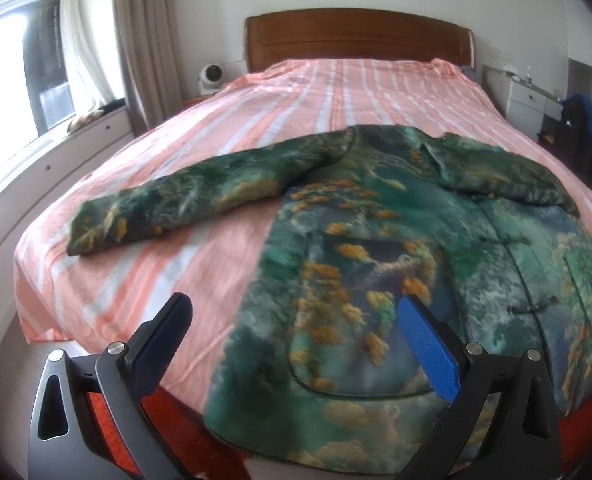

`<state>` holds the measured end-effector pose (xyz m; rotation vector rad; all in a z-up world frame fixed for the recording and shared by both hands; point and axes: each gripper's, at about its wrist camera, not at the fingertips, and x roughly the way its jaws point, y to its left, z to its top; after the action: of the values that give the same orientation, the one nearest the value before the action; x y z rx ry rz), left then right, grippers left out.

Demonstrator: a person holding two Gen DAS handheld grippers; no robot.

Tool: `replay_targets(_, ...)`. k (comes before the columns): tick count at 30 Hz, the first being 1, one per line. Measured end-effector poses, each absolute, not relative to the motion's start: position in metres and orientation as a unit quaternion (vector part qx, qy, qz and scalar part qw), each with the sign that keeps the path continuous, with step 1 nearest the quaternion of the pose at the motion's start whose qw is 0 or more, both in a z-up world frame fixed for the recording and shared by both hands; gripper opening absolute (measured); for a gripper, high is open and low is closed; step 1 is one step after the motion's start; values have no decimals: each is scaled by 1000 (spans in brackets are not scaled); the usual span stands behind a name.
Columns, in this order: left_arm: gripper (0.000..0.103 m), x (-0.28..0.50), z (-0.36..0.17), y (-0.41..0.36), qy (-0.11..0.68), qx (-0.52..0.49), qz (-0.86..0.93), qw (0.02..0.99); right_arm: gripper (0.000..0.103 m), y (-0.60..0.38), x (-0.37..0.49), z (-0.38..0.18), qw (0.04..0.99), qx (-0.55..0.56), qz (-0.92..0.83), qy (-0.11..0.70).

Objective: Fold large clothes

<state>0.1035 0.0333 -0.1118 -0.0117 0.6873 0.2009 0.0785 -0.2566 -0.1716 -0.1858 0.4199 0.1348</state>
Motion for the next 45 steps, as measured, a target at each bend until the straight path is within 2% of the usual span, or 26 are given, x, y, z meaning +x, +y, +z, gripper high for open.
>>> replay_targets(9,103,125,-109,81,361,-47,110,925,98,-255,80,-174,970,-92,67,215)
replay_targets(13,102,148,-135,92,463,-69,63,881,98,-255,80,-175,970,-91,67,214)
replay_targets(15,102,154,-143,98,483,-83,54,870,98,-256,79,-174,971,-89,67,212)
replay_targets(19,102,164,-139,143,465,-182,63,864,98,-258,79,-174,971,-86,66,212)
replay_targets(23,102,178,-145,224,422,-337,96,836,98,-257,82,-176,970,-89,64,219)
replay_targets(28,102,206,-192,316,408,-466,155,770,98,-250,81,-176,968,-102,66,219)
replay_targets(32,100,214,-197,341,356,-494,187,771,98,-245,81,-179,966,-115,69,223)
replay_targets(33,87,217,-191,343,345,-484,202,778,98,-244,81,-179,965,-118,70,224)
replay_targets(34,55,220,-185,343,342,-469,215,785,98,-244,81,-180,964,-119,70,225)
replay_targets(36,15,239,-162,336,365,-404,228,807,98,-244,82,-180,964,-118,71,226)
replay_targets(40,13,267,-85,289,352,-265,216,871,98,-250,84,-180,966,-103,69,228)
replay_targets(45,12,302,24,141,295,-63,89,949,98,-261,86,-178,968,-81,67,229)
